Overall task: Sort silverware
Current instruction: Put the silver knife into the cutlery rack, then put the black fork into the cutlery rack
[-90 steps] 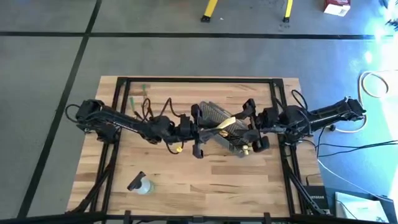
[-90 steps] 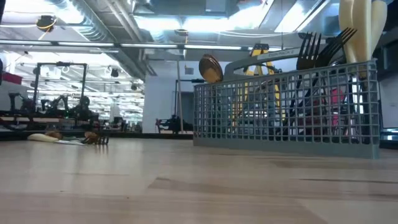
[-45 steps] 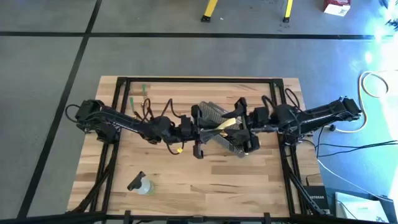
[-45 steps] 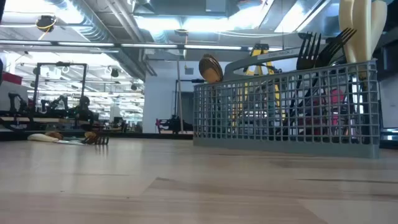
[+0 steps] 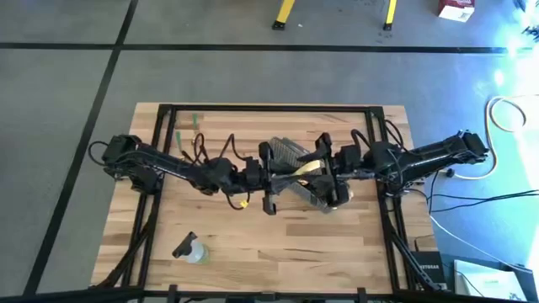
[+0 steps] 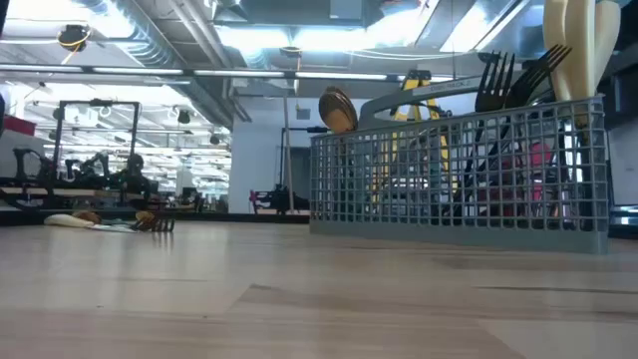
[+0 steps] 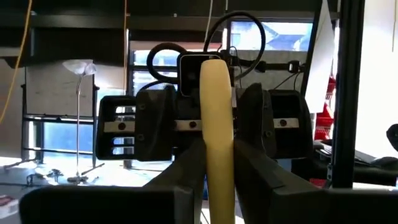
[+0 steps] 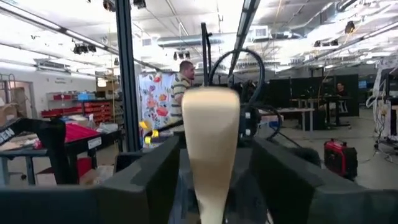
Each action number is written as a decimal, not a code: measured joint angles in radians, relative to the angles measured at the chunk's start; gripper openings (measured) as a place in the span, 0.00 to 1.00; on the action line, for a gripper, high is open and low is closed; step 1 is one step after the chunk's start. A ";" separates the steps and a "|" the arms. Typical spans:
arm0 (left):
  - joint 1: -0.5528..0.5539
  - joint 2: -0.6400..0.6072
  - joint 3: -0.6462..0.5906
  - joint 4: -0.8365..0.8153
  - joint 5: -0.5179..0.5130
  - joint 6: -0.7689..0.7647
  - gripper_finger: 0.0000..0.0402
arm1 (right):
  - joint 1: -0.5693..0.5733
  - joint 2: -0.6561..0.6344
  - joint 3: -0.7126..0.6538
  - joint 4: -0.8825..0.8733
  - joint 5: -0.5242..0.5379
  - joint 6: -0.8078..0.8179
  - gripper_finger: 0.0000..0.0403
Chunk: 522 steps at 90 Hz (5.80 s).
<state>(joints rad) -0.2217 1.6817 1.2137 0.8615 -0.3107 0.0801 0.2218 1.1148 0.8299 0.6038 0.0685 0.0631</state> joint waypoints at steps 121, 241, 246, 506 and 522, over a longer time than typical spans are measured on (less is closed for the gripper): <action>0.002 -0.010 -0.001 -0.046 -0.072 0.080 0.46 | 0.000 -0.001 0.000 -0.017 -0.035 0.067 0.14; -0.063 -0.048 -0.001 -0.206 0.094 -0.107 0.73 | 0.001 -0.517 0.156 -1.151 -0.017 0.146 0.14; -0.062 -0.048 -0.001 -0.209 0.090 -0.107 0.73 | 0.001 -0.527 0.156 -1.201 -0.012 0.156 0.14; 0.106 -0.297 -0.665 -1.114 -0.904 -1.474 0.70 | 0.000 -0.250 -0.182 -0.652 -0.291 0.039 0.39; 0.127 -0.287 -0.666 -1.521 -0.697 -1.901 0.69 | 0.000 -0.250 -0.182 -0.642 -0.298 0.039 0.39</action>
<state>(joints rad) -0.0942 1.3946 0.5476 -0.6596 -1.0078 -1.8214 0.2222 0.8646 0.6476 -0.0384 -0.2295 0.1021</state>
